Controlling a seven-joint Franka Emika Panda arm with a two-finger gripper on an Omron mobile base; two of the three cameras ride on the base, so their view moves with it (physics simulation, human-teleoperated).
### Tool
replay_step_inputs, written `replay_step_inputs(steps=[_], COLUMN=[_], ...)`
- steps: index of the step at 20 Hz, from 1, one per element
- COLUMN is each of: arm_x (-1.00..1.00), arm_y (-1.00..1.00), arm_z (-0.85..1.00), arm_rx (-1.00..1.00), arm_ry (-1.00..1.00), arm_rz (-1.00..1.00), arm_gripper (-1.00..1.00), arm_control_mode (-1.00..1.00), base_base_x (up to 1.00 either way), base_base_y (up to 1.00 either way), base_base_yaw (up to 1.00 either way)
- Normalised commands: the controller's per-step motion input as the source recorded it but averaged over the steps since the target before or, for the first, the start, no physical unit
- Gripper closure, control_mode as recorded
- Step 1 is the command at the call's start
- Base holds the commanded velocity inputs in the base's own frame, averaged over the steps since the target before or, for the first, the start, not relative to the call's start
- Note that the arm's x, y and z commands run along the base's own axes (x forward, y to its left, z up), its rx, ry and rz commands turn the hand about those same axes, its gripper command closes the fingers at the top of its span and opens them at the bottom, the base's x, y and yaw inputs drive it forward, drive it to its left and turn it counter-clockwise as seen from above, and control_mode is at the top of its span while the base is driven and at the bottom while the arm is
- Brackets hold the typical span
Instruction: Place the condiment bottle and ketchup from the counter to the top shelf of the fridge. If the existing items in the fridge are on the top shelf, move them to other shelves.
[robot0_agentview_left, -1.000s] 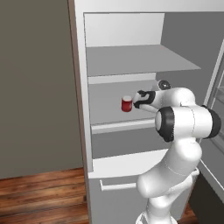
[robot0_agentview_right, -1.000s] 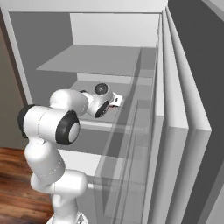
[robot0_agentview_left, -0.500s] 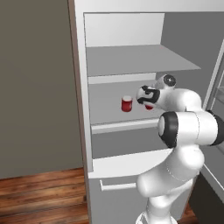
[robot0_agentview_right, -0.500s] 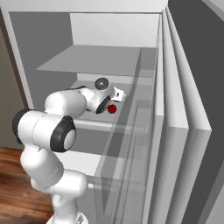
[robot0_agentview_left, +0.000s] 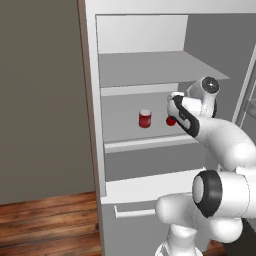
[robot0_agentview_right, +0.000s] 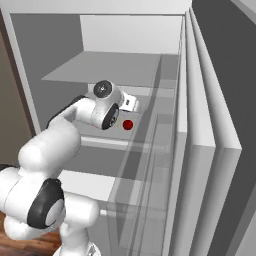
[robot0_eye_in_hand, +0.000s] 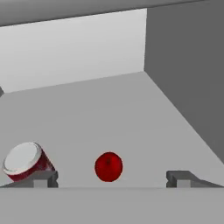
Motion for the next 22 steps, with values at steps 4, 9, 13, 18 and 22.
replay_step_inputs(steps=[4, 9, 13, 18, 22], arm_x=[-1.0, -1.0, -1.0, -1.0, -0.88], arm_y=[0.0, 0.0, 0.05, 0.33, 0.71], arm_z=[0.05, 0.25, 0.58, 0.73, 0.64], arm_rx=[-0.01, 0.0, -0.01, -0.07, -0.14], arm_ry=[-0.09, -0.03, 0.02, 0.15, 0.19], arm_rz=[0.0, 0.0, 0.0, 0.0, 0.0], arm_gripper=[-1.0, -1.0, -1.0, -1.0, -1.0], arm_control_mode=[-1.0, -1.0, -1.0, -1.0, -1.0], base_base_x=[0.0, 0.0, 0.0, 0.0, 0.0], base_base_y=[0.0, 0.0, 0.0, 0.0, 0.0], base_base_yaw=[0.0, 0.0, 0.0, 0.0, 0.0])
